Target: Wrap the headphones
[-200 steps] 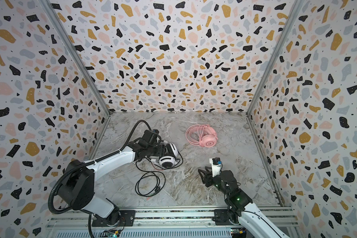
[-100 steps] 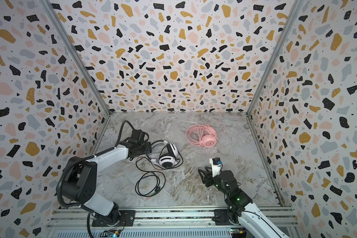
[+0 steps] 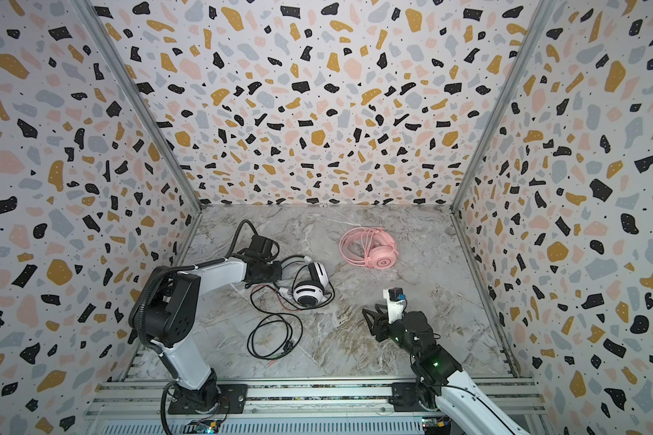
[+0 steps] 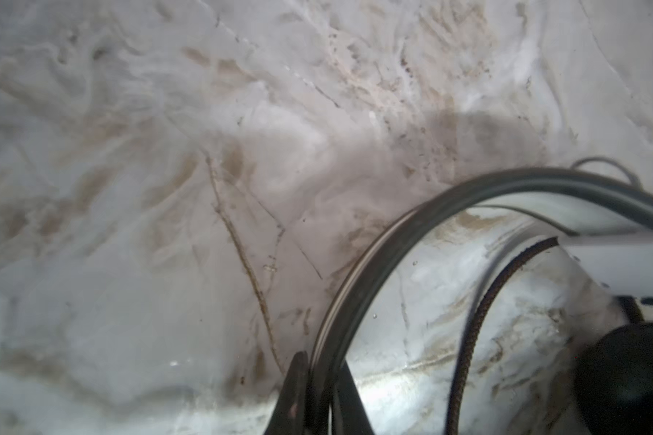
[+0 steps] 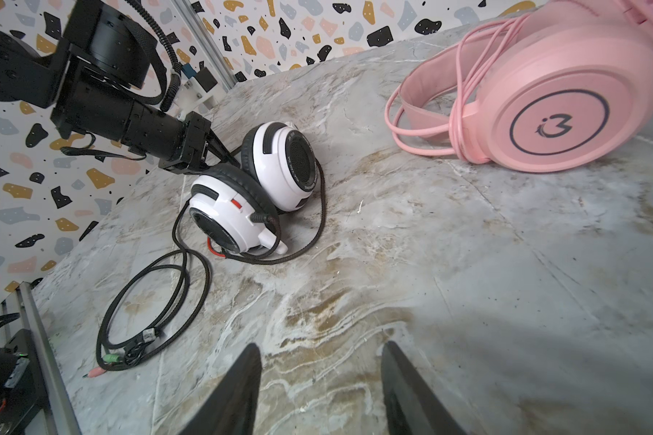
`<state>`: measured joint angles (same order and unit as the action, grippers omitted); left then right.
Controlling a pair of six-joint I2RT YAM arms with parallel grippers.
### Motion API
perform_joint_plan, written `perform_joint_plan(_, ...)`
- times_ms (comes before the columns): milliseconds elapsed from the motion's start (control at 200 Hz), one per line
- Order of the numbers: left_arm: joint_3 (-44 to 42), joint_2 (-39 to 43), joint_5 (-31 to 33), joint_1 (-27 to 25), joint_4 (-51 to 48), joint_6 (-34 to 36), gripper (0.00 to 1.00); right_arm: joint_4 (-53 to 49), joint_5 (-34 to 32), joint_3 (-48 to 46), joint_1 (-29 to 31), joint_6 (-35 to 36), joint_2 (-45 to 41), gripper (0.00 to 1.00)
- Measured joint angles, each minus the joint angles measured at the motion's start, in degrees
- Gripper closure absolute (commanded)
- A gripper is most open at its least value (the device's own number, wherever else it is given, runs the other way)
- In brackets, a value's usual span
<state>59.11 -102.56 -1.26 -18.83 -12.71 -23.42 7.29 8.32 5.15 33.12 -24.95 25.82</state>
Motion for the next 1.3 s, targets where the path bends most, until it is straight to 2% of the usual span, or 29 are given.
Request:
perform_joint_plan(115, -0.2, 2.3, 0.3, 0.0, 0.0, 0.2, 1.0, 0.2, -0.2, 0.0, 0.0, 0.0, 0.5, 0.46)
perform_joint_plan(225, -0.9, 8.3, 1.2, -0.2, -0.3, 0.9, 1.0, 0.9, 0.0, 0.2, 0.0, 0.0, 3.1, 0.44)
perform_joint_plan(360, -1.1, 17.2, 4.6, -1.7, -1.6, 2.1, 1.0, 0.8, 1.4, 4.2, 0.1, 0.9, 9.7, 0.24)
perform_joint_plan(541, -1.1, 26.5, 7.6, -6.3, -3.1, 3.5, 1.0, 0.5, 4.1, 19.0, 1.0, 3.5, 21.6, 0.17)
perform_joint_plan(561, -1.1, 27.2, 8.0, -7.0, -3.3, 3.8, 1.0, 0.5, 4.2, 20.9, 1.2, 4.0, 22.8, 0.11)
perform_joint_plan(606, -1.1, 28.4, 9.0, -8.5, -4.0, 4.2, 1.0, 0.5, 4.5, 24.8, 1.8, 4.8, 25.2, 0.07)
perform_joint_plan(626, -1.1, 28.8, 9.5, -9.1, -4.3, 4.4, 1.0, 0.5, 4.6, 26.5, 2.0, 5.1, 26.3, 0.0)
perform_joint_plan(871, -1.1, 31.4, 13.4, -14.5, -8.7, 5.4, 1.0, -0.2, 3.3, 40.4, 7.9, 8.2, 36.5, 0.01)
perform_joint_plan(1111, -1.1, 32.4, 16.5, -16.5, -11.1, 5.7, 1.0, -4.8, -1.7, 45.1, 13.7, 7.5, 44.5, 0.01)
perform_joint_plan(1297, -1.1, 32.7, 17.9, -17.5, -12.0, 5.7, 1.0, -8.6, -6.8, 46.0, 16.9, 5.4, 46.8, 0.01)
